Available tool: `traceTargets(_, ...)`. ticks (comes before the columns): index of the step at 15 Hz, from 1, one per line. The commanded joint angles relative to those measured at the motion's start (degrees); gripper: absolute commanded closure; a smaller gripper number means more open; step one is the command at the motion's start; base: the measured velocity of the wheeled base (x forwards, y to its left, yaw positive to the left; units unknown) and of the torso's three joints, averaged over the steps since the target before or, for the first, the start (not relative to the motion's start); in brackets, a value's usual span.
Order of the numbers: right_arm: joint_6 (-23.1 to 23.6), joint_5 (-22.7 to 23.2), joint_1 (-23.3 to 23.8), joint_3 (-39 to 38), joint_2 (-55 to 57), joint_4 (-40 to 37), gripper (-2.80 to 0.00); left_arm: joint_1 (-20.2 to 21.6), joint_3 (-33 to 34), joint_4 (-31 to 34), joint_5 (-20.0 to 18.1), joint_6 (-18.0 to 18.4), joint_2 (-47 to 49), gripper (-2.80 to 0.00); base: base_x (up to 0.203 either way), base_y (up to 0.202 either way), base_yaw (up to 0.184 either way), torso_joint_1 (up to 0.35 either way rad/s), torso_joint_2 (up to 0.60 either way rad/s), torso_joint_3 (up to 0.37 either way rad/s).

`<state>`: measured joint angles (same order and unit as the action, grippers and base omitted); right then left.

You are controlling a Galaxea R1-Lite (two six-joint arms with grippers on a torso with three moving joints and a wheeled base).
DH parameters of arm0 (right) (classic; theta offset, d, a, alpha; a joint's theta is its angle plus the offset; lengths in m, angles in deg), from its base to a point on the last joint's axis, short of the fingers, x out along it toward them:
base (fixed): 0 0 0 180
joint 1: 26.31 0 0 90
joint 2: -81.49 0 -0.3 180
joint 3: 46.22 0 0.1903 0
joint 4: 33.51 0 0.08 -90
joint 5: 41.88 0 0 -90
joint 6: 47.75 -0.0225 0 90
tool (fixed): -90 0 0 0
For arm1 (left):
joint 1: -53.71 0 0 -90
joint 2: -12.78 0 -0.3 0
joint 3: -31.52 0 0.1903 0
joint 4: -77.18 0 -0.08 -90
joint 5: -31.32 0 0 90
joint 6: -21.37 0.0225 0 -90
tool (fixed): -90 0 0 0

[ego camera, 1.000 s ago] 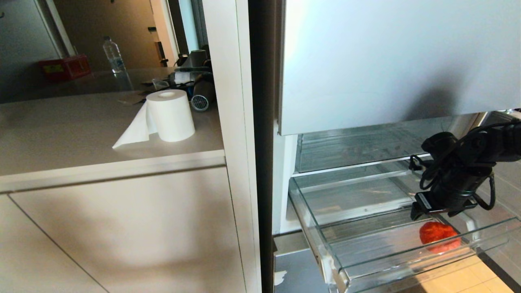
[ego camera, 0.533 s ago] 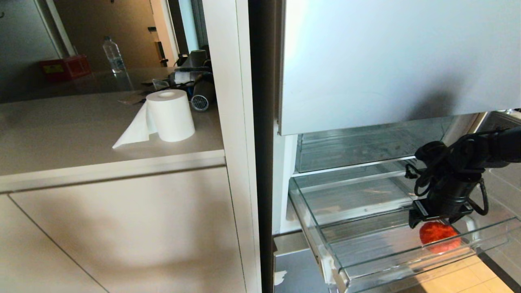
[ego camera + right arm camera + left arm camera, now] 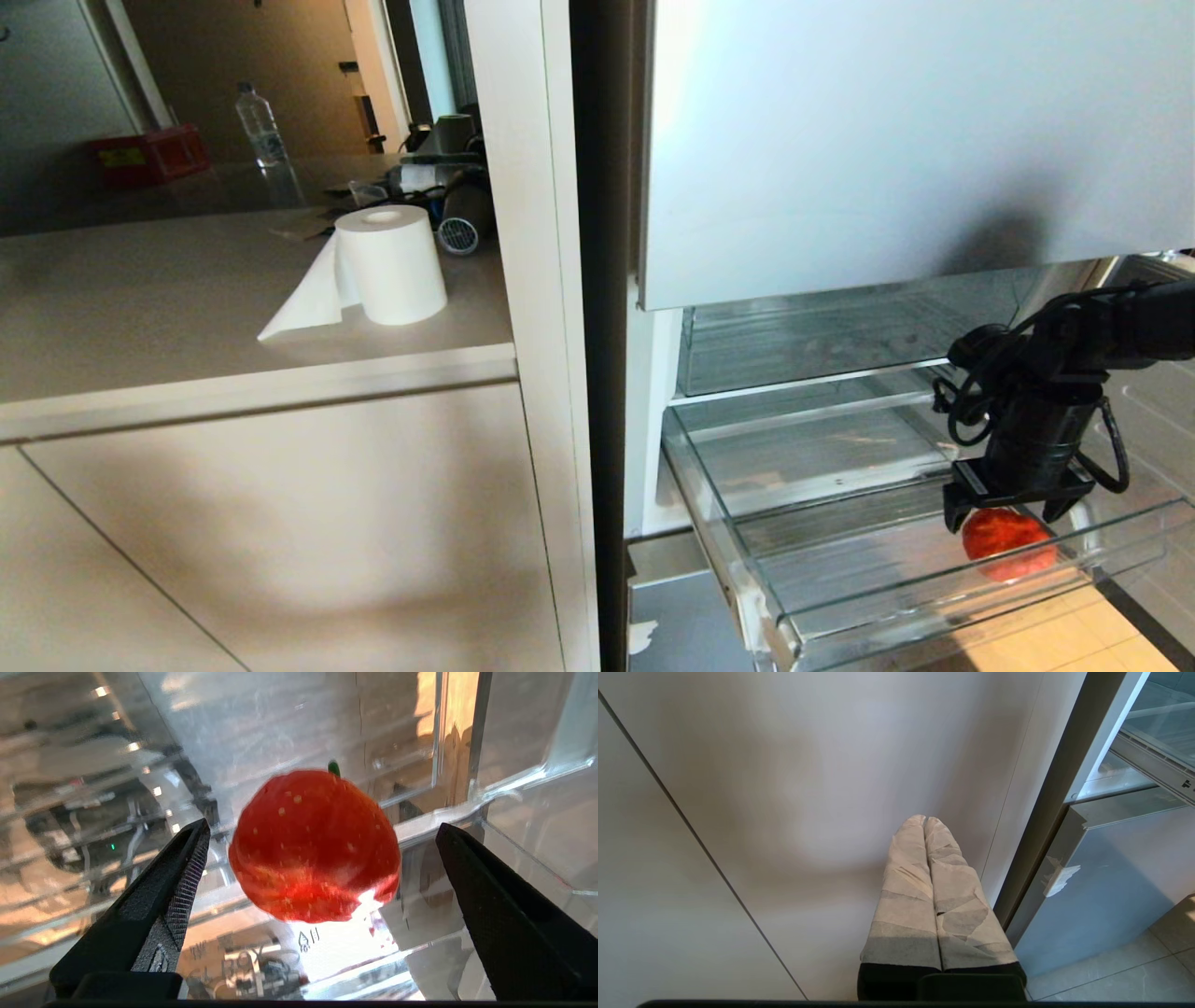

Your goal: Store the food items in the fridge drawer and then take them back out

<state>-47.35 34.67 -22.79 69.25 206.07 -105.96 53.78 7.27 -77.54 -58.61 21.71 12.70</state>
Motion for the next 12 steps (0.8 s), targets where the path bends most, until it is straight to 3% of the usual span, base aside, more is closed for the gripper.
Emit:
traceTargets(1, 0.04, -0.09, -0.10, 0.13, 0.39, -0.63, -2.80, -0.06, 0.00, 0.01, 0.01, 0.02, 0.07, 0.00, 0.000, 0.000, 0.000, 0.000, 0.00, 0.000)
traceTargets(7, -0.05, -0.18, -0.01, 0.11, 1.45, -1.64, -2.80, 0.02, 0.00, 0.01, 0.01, 0.02, 0.07, 0.00, 0.000, 0.000, 0.000, 0.000, 0.00, 0.000)
traceTargets(8, -0.05, -0.18, -0.01, 0.28, 1.54, -1.72, 0.00, 0.02, 0.00, 0.01, 0.01, 0.02, 0.07, 0.00, 0.000, 0.000, 0.000, 0.000, 0.00, 0.000)
traceTargets(12, -0.05, -0.35, -0.01, 0.19, 1.54, -1.72, 0.00, 0.02, 0.00, 0.01, 0.01, 0.02, 0.07, 0.00, 0.000, 0.000, 0.000, 0.000, 0.00, 0.000)
